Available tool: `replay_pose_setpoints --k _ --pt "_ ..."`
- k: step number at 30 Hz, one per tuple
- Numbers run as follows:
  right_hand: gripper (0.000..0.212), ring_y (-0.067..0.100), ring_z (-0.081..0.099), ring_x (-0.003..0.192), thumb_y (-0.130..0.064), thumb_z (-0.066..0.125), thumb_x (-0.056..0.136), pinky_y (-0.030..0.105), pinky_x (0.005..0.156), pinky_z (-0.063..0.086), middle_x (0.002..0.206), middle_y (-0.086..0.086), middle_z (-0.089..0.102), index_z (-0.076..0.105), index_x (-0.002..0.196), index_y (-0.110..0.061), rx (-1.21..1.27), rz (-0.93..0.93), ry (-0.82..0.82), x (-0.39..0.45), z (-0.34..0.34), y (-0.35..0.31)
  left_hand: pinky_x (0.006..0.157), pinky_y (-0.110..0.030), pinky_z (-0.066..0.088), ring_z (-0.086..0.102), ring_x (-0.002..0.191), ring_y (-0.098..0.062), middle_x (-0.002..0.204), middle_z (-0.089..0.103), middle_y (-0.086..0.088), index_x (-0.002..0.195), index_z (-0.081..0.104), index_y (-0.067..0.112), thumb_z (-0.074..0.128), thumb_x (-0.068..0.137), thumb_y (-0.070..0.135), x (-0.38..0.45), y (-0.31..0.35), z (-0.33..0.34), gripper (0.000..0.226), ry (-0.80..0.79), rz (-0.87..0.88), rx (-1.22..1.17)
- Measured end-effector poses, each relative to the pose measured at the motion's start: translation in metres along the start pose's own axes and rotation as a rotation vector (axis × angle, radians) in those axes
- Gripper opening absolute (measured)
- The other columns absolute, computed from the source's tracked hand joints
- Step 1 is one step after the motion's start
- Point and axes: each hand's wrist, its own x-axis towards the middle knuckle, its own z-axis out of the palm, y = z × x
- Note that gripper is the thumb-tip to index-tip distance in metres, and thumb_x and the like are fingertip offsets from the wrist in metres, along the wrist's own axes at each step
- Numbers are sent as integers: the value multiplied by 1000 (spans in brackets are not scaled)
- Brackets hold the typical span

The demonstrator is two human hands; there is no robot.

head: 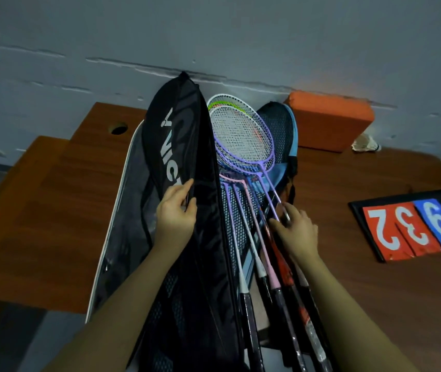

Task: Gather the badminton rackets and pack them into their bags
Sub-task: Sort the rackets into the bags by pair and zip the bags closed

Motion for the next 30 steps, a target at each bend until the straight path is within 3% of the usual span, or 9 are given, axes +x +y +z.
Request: replay_pose_setpoints --k 6,10,13,19,23,27,30 --pt "39 36 59 93 -20 62 86 40 78 43 105 10 62 58 125 -19 24 -93 102 -10 1 1 67 -3 38 50 71 6 95 53 1 122 57 3 60 84 -2 0 -4 -4 39 -2 -4 -20" --pt "29 36 59 81 -18 57 90 37 61 45 94 9 59 63 118 -15 71 -91 155 -8 6 -6 65 -4 38 48 68 2 90 51 4 124 56 5 60 85 0 2 -4 -5 39 -5 -29 -39" --pt "27 35 59 80 -21 57 90 33 58 41 93 7 58 65 115 -14 79 -100 161 -2 7 -10 65 -4 37 49 68 3 87 48 9 124 56 5 59 85 0 1 -5 -4 39 -15 -26 -43" --pt "54 38 59 92 -16 59 88 39 71 47 118 14 60 42 139 -20 37 -113 65 3 13 -18 71 -4 40 50 75 4 95 54 3 124 56 7 60 85 2 0 -6 -8 39 -8 -33 -24" --pt "51 30 57 112 -14 59 88 41 82 50 129 7 58 46 136 -24 175 -64 27 5 5 -18 68 -4 40 50 74 -1 96 58 -1 122 58 6 62 83 1 2 -9 -13 40 17 -34 -7" --pt "49 23 56 116 -15 60 87 45 92 49 129 3 58 49 134 -24 293 -119 37 -6 0 -23 65 -6 40 51 69 1 92 56 -1 121 58 4 63 82 -1 2 -8 -11 39 48 -35 -17" --pt "48 10 53 114 -5 62 86 32 99 44 128 3 58 52 131 -16 465 -125 20 -13 -9 -33 65 -8 38 50 66 1 89 54 0 121 58 4 62 83 0 2 -6 -5 39 44 -59 -47"
